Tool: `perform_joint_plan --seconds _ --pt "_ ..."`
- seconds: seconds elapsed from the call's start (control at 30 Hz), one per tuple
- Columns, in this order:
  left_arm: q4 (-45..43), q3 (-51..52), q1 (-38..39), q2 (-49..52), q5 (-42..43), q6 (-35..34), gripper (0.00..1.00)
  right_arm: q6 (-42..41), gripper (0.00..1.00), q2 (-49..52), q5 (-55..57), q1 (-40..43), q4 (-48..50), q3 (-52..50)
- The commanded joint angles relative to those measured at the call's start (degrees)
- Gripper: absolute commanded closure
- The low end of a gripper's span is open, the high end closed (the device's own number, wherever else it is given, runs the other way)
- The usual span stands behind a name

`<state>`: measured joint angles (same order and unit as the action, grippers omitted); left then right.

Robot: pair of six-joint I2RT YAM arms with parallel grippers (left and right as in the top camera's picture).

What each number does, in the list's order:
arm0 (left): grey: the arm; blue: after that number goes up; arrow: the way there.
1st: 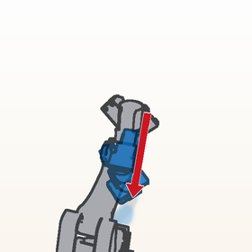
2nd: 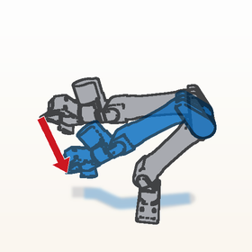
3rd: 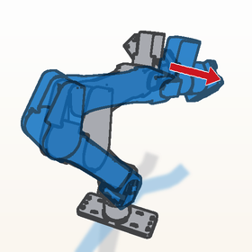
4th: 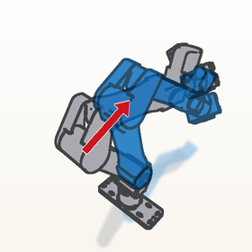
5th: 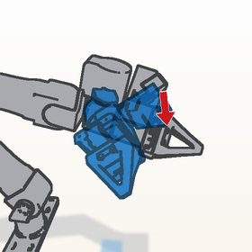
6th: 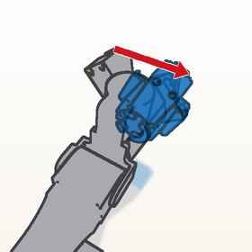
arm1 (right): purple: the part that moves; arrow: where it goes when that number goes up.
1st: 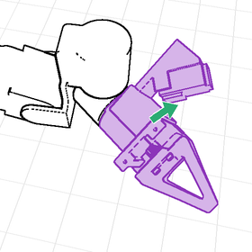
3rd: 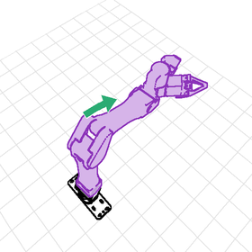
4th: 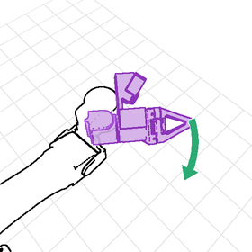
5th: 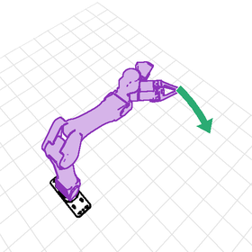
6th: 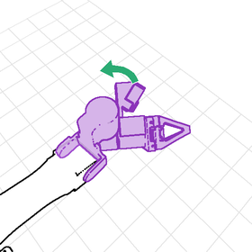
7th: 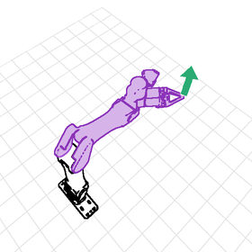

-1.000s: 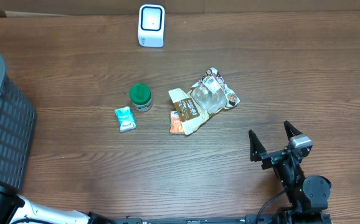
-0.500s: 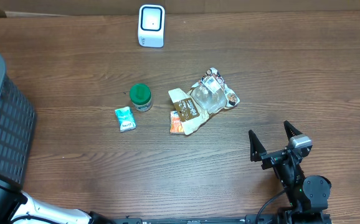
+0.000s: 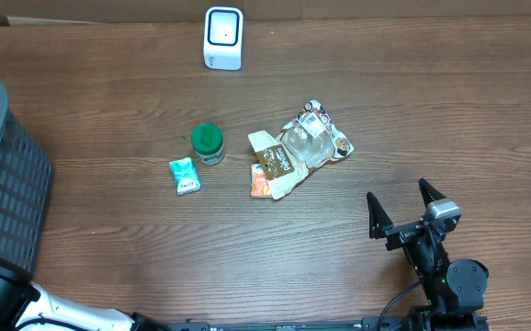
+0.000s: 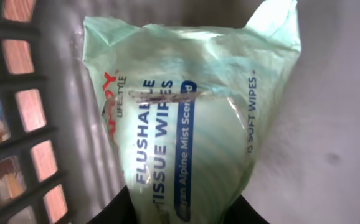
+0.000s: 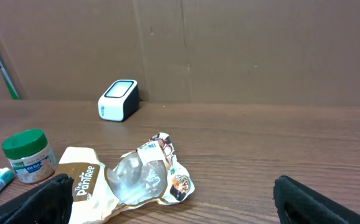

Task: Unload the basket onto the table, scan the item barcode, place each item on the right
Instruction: 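Reach into the basket and grasp the mint-green wipes pack with left gripper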

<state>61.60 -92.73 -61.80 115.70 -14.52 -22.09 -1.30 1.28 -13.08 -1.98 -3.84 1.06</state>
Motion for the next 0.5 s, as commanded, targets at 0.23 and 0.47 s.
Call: perform_joint_plan --seconds 0.23,0.47 --pt "5.68 -9.22 0.39 -2.62 7.63 1.18 0.96 -0.04 0.0 -0.35 0.42 -0.37 0.35 -0.61" --pt "3.74 -9.44 0.42 -10.14 16.81 1.11 0.96 -0.04 0.0 -0.35 0.42 -0.37 0.35 -0.61"
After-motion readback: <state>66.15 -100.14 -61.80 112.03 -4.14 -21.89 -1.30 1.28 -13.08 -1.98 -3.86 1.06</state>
